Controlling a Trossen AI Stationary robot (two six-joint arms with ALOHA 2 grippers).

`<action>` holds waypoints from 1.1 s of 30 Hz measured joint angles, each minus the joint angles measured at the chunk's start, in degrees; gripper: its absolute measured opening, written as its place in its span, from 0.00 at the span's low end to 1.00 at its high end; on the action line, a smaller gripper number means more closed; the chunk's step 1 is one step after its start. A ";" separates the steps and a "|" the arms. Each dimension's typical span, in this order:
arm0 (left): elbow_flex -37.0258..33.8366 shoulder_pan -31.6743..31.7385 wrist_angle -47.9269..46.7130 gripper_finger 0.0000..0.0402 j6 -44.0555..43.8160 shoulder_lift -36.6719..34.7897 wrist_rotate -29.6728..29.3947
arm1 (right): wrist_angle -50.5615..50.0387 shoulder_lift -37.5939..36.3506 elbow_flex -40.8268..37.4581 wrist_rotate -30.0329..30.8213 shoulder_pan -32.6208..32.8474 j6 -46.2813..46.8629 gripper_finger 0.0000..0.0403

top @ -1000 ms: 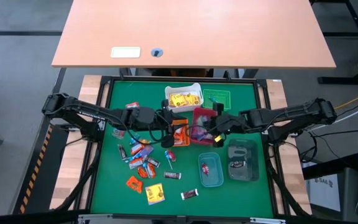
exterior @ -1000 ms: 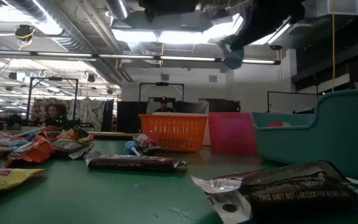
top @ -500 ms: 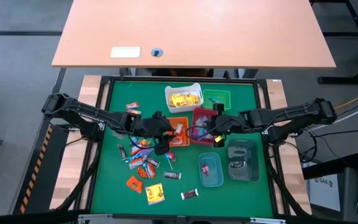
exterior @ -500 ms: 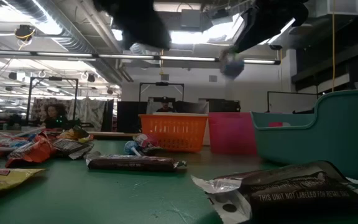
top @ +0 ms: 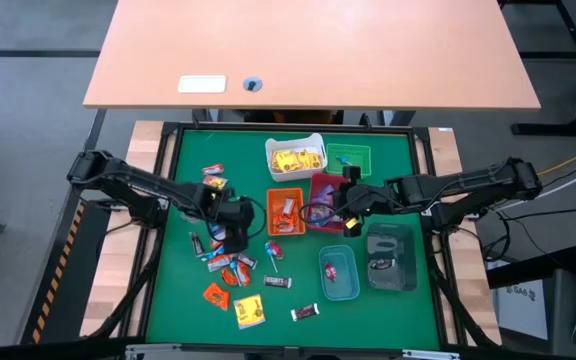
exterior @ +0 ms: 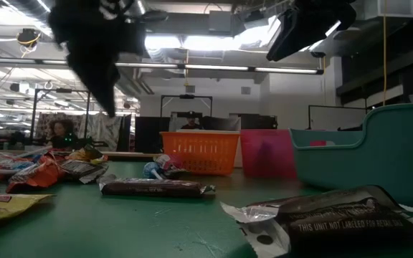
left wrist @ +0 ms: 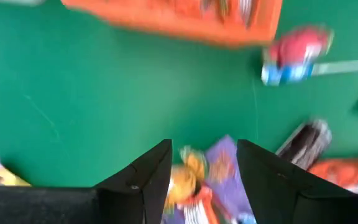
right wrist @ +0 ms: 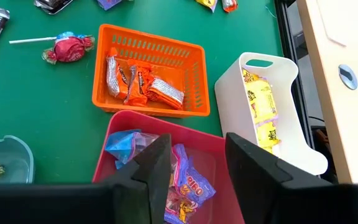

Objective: Sort candy
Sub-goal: Put the yellow candy into the blue bin

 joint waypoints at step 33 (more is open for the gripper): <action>-16.51 2.07 14.14 0.28 2.34 0.00 -0.22 | 0.02 0.00 0.02 -0.04 0.00 -0.04 0.37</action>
